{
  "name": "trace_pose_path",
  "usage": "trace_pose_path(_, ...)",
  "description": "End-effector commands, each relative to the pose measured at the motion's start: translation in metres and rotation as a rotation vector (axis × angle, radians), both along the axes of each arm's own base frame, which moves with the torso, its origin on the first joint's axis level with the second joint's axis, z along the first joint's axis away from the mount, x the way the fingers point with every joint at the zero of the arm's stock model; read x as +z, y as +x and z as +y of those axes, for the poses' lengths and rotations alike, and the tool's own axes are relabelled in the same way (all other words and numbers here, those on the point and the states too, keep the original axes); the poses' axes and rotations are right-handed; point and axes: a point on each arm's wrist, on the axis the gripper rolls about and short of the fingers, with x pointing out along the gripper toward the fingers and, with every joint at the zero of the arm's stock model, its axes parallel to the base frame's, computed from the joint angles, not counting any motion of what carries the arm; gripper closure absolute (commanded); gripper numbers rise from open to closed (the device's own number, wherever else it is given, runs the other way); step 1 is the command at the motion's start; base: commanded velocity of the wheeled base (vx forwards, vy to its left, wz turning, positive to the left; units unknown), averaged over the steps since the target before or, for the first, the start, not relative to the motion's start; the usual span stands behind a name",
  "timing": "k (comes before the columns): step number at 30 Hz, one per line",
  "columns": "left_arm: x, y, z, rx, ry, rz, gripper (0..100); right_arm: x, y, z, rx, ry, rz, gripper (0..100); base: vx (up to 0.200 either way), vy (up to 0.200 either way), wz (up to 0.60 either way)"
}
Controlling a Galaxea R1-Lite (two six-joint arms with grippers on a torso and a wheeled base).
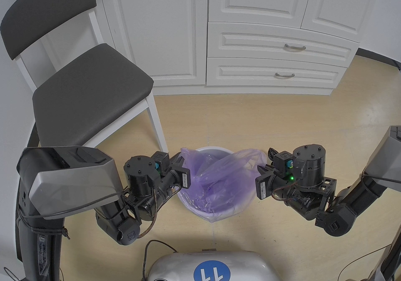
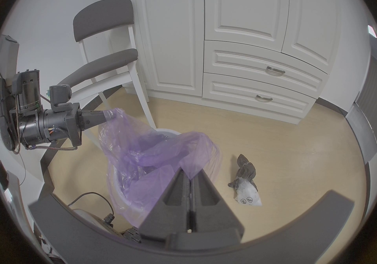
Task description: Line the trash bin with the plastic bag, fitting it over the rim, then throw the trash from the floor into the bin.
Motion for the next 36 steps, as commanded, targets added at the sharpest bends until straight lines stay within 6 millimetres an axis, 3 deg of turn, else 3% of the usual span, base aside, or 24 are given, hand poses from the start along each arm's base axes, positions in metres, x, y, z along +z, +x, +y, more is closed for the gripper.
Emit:
trace_pose_path(1,0.001,0.003,0.007,0.02,-0.019,0.007,100,0.0,0.002,-0.004,-0.007,-0.01,-0.003,100,0.0,0.0,0.0)
trace_pose_path(6,0.014,0.01,0.022,0.049,-0.035,-0.02,100,0.0,0.008,-0.024,-0.054,-0.051,-0.003,100,0.0,0.0,0.0)
trace_pose_path(16,0.01,0.02,0.045,0.085,-0.031,-0.007,100,-0.003,0.016,-0.057,-0.038,-0.103,0.016,100,0.0,0.0,0.0)
trace_pose_path(23,-0.002,0.037,0.064,0.111,-0.029,0.005,100,-0.017,0.031,-0.078,-0.031,-0.141,0.052,100,0.0,0.0,0.0)
trace_pose_path(29,-0.007,0.041,0.072,0.118,-0.025,0.017,100,-0.028,0.04,-0.087,-0.058,-0.154,0.08,100,0.0,0.0,0.0)
trace_pose_path(36,-0.006,0.037,0.071,0.102,-0.036,0.026,100,-0.028,0.033,-0.084,-0.042,-0.158,0.089,100,0.0,0.0,0.0)
